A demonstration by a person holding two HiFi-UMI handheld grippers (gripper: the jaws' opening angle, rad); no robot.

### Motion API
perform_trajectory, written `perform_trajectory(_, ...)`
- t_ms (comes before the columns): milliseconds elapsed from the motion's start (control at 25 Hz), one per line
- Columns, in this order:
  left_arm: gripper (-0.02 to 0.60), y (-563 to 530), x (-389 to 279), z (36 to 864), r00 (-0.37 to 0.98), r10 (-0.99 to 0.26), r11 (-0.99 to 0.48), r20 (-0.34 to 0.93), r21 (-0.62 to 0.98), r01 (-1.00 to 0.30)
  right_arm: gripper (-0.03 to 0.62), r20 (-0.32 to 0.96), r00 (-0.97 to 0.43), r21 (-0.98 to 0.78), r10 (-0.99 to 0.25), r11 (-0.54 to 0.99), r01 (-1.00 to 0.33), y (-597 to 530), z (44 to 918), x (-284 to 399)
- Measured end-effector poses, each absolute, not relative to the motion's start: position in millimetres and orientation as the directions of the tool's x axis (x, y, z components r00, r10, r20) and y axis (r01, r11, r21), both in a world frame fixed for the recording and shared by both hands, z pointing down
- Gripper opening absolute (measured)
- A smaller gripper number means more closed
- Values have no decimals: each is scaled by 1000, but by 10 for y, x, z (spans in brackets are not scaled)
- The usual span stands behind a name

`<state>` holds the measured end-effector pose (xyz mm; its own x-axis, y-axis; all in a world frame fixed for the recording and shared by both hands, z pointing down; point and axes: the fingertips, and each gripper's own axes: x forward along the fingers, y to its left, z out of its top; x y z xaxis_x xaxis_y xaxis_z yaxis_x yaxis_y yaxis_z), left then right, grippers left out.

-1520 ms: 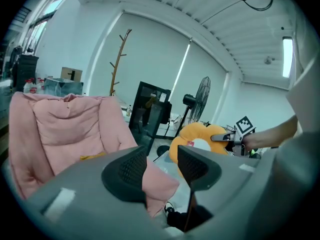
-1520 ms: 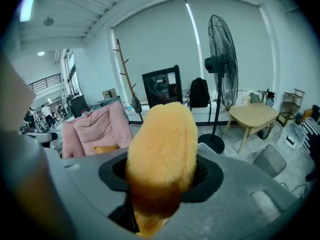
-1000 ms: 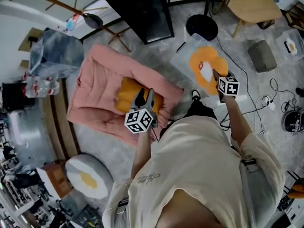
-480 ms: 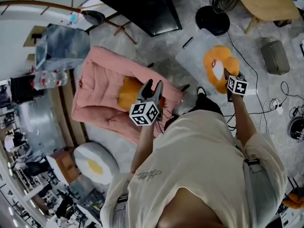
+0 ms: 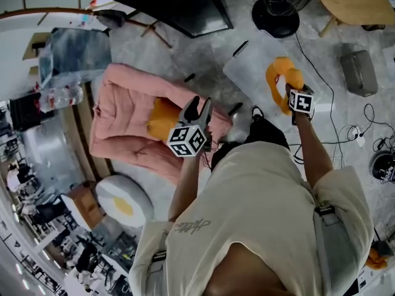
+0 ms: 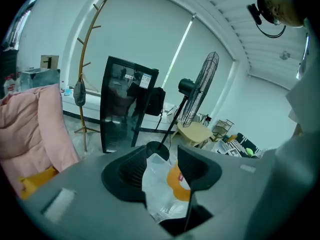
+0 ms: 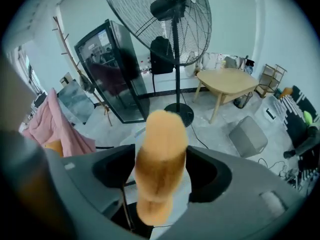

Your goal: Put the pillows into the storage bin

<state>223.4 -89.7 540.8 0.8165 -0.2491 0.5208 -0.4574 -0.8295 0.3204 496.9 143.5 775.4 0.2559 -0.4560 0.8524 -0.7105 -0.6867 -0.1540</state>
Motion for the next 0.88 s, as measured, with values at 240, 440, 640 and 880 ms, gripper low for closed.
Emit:
perform_trajectory(240,212,-985,2280,5489,799,-273,-797,536,339,-500,333,858,260,-168,-442,-720,-673,1544,7820,5177)
perform_trajectory(440,212,-997,2308,5518,792,-283,-785,541,344,-516,333,864,222,-173,-452,-681,-712,1450,7877,5155)
perform_trajectory(640,213,-965,2269,5490,787,-315,-773,530,337,-537,333,855,172,-198,-490,-614,-764,1192,7920,5012)
perform_trajectory(880,213,-1009,2143,5479,774,-362,-762,519,313,-566,333,800,96,-218,-592,-436,-873,697,7728,4735)
